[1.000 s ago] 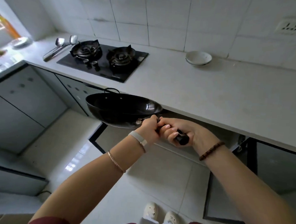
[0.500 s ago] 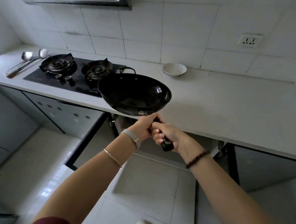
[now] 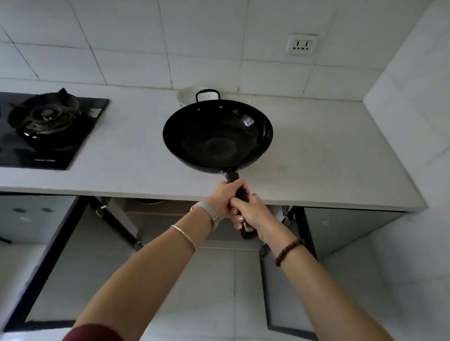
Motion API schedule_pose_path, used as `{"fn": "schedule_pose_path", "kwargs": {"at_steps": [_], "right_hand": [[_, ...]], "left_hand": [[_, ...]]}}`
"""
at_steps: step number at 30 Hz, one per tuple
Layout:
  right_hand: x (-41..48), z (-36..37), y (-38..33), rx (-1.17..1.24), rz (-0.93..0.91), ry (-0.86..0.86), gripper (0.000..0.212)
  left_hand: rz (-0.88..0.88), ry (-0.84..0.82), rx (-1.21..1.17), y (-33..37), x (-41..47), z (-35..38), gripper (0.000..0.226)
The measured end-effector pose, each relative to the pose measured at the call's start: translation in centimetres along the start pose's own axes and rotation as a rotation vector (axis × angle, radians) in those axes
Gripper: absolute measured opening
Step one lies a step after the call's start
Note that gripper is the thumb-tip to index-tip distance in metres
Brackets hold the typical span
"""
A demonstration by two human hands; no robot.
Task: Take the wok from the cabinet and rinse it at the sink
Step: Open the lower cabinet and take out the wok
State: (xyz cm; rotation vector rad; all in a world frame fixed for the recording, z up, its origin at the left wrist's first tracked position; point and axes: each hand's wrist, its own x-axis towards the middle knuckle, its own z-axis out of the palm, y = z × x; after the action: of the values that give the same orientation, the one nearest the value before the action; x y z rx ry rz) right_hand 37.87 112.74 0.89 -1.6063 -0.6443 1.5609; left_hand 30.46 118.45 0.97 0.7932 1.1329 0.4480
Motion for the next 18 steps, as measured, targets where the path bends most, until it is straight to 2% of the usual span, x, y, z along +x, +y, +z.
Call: {"fn": "schedule_pose_path", "kwargs": {"at_steps": [7, 18], "right_hand": [[2.8, -1.8, 1.1, 0.036, 0.002, 0.068, 0.004], [5.0, -1.8, 2.1, 0.054, 0.008, 0.105, 0.008]], "left_hand": [[0.017, -0.027, 0.048, -0.8, 4.9, 1.1, 0.027], [-0.013, -0.092, 0.055, -1.2, 8.3, 0.5, 0.024]]}}
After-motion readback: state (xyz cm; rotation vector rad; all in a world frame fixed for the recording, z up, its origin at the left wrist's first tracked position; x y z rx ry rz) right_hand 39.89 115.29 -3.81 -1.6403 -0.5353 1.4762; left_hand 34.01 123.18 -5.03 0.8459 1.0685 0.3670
